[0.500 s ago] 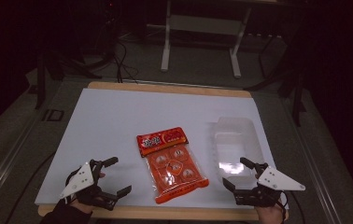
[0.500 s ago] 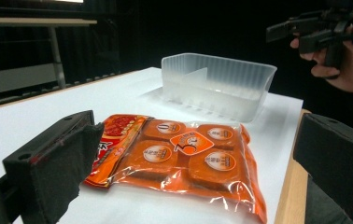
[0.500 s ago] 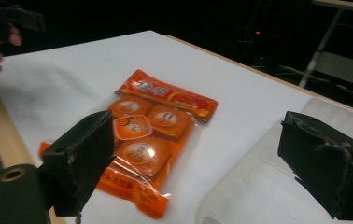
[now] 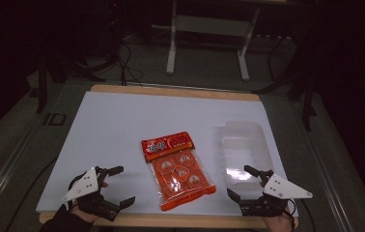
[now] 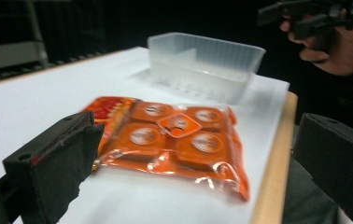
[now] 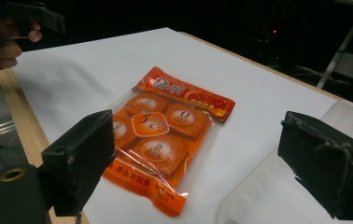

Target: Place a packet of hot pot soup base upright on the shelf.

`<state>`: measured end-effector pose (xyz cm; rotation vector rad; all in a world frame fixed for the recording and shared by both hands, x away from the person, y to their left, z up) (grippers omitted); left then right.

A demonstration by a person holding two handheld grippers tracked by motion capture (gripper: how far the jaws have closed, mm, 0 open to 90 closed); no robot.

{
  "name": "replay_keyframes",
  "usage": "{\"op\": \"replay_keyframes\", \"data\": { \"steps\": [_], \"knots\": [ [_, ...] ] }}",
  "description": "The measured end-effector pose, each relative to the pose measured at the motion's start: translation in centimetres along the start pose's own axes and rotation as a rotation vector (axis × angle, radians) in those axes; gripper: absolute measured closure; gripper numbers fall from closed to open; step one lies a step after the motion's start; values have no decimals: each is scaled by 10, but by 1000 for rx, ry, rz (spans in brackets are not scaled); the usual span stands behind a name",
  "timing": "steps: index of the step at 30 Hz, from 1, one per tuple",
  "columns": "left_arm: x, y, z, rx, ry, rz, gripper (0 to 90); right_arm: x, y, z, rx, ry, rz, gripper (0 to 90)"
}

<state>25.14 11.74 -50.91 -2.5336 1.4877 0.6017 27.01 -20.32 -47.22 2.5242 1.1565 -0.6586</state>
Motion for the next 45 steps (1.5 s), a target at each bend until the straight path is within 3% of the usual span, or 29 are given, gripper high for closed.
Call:
{"op": "replay_keyframes", "data": {
  "steps": [2,10,16,24,29,35,40,43,45],
  "knots": [
    [1,3,-2,-1,-7,21,1,1,-3,-1,-17,-4,2,108],
    [5,8,-14,33,-22,32,1,0,-20,-8,-80,13,-22,107],
    [8,11,-28,63,-5,37,2,-2,-25,-12,-83,28,-33,105],
    [16,7,-46,65,4,37,2,-6,-28,-16,-96,39,-30,101],
    [21,-1,-55,54,10,15,10,-7,-28,-16,-95,42,-24,101],
    [31,-14,-58,46,-26,-10,10,-7,-29,-17,-91,37,-21,101],
    [40,-28,-58,10,-32,-35,10,-8,-27,-17,-91,45,-8,102],
    [47,-36,-54,31,-70,-74,9,-10,-28,-19,-90,57,-5,104],
    [51,-41,-52,25,-85,-85,10,-9,-27,-19,-83,56,-8,104]
  ]
}}
Point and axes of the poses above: each handheld gripper's, and its own axes: x roughly forward along the jaws, z roughly out of its underside, y roughly to its right, the point moved 10 cm from there along x, roughly forward along the jaws, and after that the axes turned 11 degrees about -y, right-handed, at the moved point
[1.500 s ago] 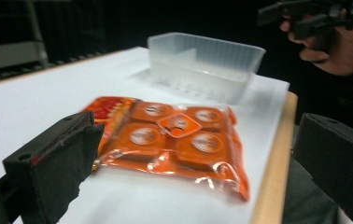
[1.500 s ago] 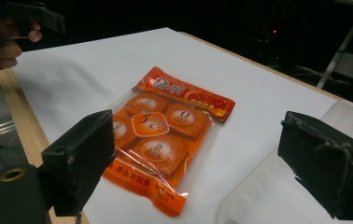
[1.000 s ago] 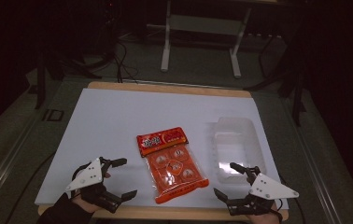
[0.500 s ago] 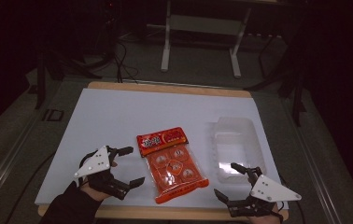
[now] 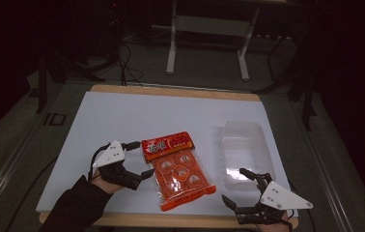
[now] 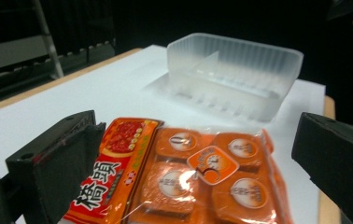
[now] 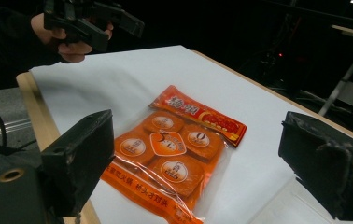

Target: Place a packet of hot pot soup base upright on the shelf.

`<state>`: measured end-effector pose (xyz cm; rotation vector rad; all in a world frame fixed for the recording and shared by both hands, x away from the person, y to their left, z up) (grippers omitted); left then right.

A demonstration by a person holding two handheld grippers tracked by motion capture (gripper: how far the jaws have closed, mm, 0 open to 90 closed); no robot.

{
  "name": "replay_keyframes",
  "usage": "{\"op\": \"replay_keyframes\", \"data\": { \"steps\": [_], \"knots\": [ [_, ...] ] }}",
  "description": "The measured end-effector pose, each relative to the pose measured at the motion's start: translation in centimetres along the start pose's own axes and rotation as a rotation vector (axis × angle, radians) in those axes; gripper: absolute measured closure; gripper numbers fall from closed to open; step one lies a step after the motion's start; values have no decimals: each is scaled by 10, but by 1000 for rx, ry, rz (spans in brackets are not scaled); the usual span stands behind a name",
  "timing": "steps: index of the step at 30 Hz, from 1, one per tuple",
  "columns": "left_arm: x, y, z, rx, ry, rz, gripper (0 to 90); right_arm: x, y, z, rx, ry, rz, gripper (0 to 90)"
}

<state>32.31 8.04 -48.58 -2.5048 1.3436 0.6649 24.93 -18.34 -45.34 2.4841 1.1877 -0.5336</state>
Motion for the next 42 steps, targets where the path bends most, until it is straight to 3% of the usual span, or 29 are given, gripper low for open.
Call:
{"op": "replay_keyframes", "data": {
  "steps": [7,15,21,24,29,33,37,42],
  "knots": [
    [18,-20,8,-24,-39,-42,10,2,-1,1,-7,-5,8,104],
    [34,-48,18,-124,-37,-71,33,4,-1,2,-9,-13,15,105],
    [46,-63,29,-160,-78,-112,56,6,-2,3,-14,-21,15,120],
    [51,-70,33,-171,-83,-121,115,6,-2,3,-16,-21,14,120],
    [65,-82,48,-190,-169,-147,151,6,-2,3,-20,-20,18,121],
    [73,-91,57,-197,-209,-182,209,7,-3,4,-20,-29,12,122],
    [80,-100,64,-231,-246,-205,236,8,-4,5,-19,-29,7,122],
    [85,-108,72,-291,-276,-194,305,8,-4,5,-21,-33,5,122]
  ]
}}
Point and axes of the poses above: each handheld gripper's, and its own axes: x roughly forward along the jaws, z roughly out of its underside, y roughly to its right, the point moved 10 cm from there along x, roughly forward along the jaws, and after that the axes turned 11 degrees about -y, right-handed, at the moved point
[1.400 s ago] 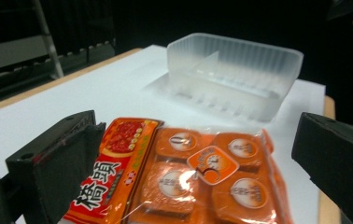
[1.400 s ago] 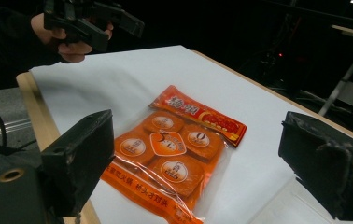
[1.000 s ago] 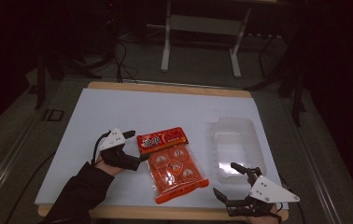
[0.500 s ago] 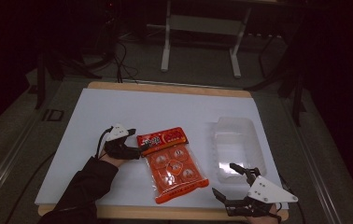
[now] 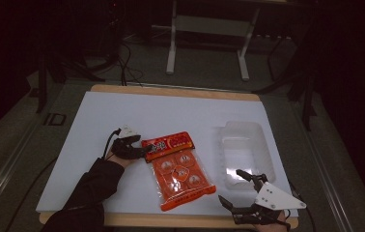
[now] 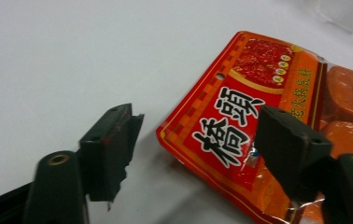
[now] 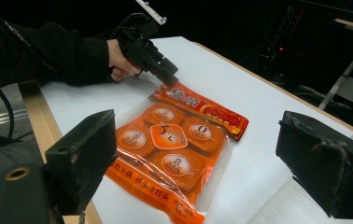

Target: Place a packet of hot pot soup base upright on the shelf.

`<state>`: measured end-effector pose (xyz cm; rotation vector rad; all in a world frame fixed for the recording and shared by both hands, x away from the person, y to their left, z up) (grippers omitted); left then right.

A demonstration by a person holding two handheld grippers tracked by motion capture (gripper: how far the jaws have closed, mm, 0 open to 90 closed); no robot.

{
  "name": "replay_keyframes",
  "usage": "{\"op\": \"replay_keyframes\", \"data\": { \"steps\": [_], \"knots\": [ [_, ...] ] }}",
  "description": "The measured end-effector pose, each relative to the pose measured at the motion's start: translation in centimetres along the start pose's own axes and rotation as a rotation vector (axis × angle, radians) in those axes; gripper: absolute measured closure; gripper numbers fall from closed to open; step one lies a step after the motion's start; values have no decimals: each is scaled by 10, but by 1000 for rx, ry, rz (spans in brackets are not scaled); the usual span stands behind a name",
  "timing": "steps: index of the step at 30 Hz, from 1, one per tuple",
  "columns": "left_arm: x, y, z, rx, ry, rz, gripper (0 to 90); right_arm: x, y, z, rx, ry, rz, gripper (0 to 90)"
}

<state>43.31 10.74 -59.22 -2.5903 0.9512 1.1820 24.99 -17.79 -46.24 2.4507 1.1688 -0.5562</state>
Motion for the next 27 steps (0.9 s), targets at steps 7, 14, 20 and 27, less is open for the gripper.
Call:
{"op": "replay_keyframes", "data": {
  "steps": [7,14,20,27],
  "knots": [
    [8,1,4,-27,-49,73,367,1,-1,0,-3,-3,-4,122],
    [12,12,5,2,-75,95,483,2,-1,1,-4,-8,-6,122],
    [13,17,2,12,-59,60,730,2,-2,0,-4,-11,-7,122],
    [7,25,-4,36,-42,40,889,2,0,1,2,-13,0,122]
  ]
}}
Point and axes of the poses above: each handheld gripper's, and its own axes: x roughly forward along the jaws, z roughly out of its underside, y roughly to its right, the point moved 10 cm from there along x, roughly forward along the jaws, and after that the axes turned 11 degrees about -y, right-handed, at the moved point
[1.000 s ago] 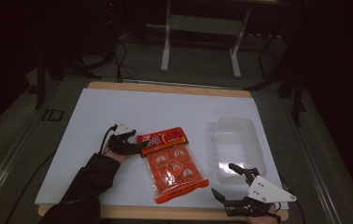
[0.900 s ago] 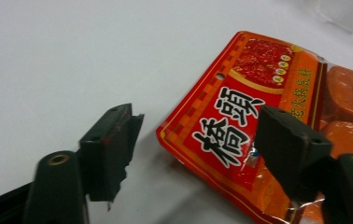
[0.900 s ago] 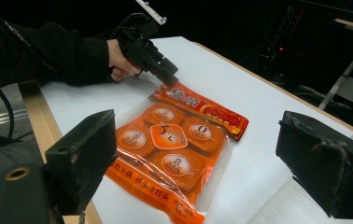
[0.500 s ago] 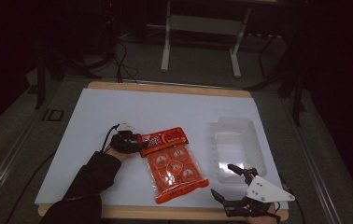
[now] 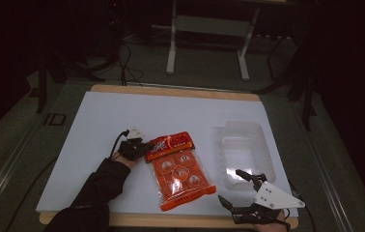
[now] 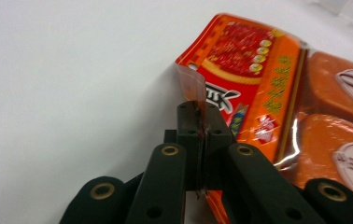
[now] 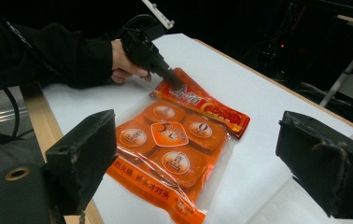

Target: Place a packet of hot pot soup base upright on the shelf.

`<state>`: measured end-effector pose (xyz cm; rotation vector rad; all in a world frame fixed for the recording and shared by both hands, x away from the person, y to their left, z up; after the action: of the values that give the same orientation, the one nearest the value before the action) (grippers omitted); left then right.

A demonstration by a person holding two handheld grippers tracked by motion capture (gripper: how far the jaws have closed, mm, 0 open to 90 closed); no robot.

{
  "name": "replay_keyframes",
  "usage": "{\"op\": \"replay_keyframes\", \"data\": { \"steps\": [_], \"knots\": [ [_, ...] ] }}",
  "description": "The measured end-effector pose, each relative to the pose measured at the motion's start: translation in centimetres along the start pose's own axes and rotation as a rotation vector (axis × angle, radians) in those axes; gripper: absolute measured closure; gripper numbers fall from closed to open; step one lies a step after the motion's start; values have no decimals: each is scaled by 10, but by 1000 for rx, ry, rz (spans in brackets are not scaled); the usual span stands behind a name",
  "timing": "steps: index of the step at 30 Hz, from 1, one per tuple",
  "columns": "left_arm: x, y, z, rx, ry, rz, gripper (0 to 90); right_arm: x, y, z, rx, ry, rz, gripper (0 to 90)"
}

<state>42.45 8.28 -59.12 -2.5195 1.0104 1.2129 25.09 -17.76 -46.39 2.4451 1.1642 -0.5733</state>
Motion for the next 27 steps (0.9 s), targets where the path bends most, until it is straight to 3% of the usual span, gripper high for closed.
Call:
{"op": "replay_keyframes", "data": {
  "steps": [11,27],
  "knots": [
    [-33,14,-24,38,108,19,897,-1,3,0,16,0,13,122],
    [-72,43,-50,126,176,46,898,-5,14,0,66,14,49,122]
  ]
}}
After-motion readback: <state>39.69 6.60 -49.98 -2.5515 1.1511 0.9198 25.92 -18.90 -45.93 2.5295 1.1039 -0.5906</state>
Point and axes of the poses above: each handheld gripper's, and its own axes: x roughly forward along the jaws, z roughly out of its underside, y roughly to its right, the point moved 10 cm from there along x, roughly forward along the jaws, and after that the axes turned 11 degrees about -y, right-handed, at the moved point
